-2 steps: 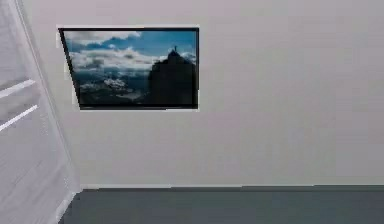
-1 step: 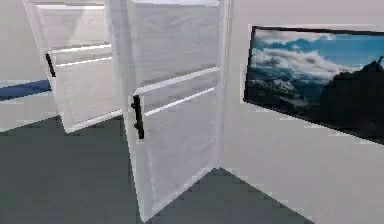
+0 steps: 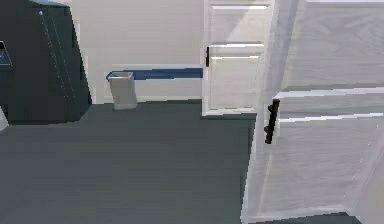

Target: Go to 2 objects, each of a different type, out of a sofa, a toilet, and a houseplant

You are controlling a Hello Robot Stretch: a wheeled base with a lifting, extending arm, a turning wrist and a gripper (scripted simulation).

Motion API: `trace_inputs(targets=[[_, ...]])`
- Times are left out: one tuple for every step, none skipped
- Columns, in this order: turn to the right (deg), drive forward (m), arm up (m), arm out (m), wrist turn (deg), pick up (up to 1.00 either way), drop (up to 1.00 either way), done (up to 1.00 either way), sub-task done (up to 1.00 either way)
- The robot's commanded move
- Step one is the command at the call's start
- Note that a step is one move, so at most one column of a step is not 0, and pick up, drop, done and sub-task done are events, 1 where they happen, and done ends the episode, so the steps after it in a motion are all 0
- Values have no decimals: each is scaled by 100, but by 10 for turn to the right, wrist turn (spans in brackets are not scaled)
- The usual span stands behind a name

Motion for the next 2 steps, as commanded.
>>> trace_inputs(targets=[[0, 100, 0, 0, 0, 0, 0, 0, 0], [-120, 0, 0, 0, 0, 0, 0, 0, 0]])
